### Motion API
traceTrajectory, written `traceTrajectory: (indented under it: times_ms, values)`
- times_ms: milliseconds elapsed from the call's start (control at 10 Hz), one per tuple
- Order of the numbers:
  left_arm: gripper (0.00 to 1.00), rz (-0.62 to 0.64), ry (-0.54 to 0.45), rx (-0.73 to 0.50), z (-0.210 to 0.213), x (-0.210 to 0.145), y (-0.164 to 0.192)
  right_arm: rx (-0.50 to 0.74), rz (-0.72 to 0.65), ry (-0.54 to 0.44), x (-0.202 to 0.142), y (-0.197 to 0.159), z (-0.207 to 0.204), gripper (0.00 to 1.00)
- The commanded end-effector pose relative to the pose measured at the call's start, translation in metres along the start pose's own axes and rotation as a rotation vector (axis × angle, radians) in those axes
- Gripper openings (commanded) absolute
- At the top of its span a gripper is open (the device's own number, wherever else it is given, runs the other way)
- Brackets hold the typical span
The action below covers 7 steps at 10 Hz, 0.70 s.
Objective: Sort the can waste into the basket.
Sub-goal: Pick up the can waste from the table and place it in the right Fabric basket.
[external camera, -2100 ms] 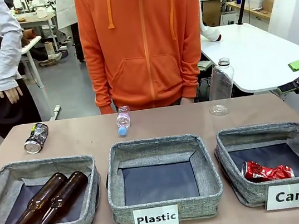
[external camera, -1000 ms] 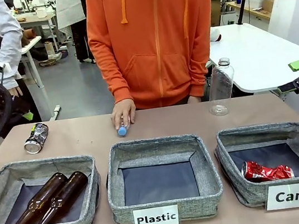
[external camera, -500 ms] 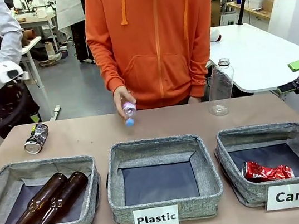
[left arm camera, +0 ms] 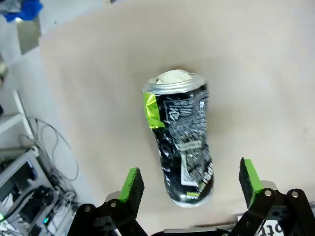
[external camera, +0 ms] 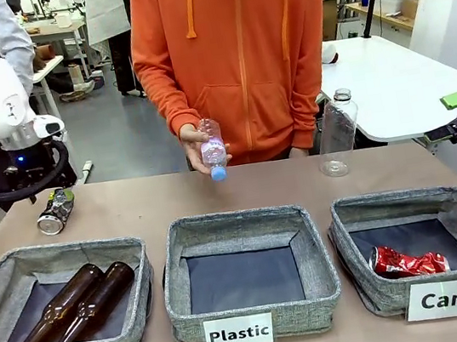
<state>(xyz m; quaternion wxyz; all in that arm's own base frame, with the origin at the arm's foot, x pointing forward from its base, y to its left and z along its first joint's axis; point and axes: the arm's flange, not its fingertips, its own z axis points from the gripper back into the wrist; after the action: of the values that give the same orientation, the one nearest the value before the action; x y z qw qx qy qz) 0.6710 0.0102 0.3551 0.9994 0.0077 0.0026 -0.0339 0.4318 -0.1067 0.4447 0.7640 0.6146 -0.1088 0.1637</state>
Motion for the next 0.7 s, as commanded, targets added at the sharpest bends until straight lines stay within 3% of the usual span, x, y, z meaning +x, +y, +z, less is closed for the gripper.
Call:
traceTrajectory:
  times_ms: [0, 400, 500, 600]
  values:
    - [1.00, 0.025, 0.046, 0.024, -0.012, 0.008, 0.002, -0.006, 0.018, 0.003, -0.001, 0.001, 0.002, 1.00]
    - [1.00, 0.058, 0.053, 0.020, -0.039, 0.010, 0.018, -0.006, 0.018, 0.003, -0.001, 0.001, 0.002, 1.00]
    - [0.40, 0.043, 0.053, 0.020, -0.039, 0.010, 0.018, -0.006, 0.018, 0.003, -0.001, 0.001, 0.002, 1.00]
    - [0.40, 0.034, 0.058, 0.003, -0.041, 0.009, 0.017, -0.006, 0.018, 0.003, -0.001, 0.001, 0.002, 1.00]
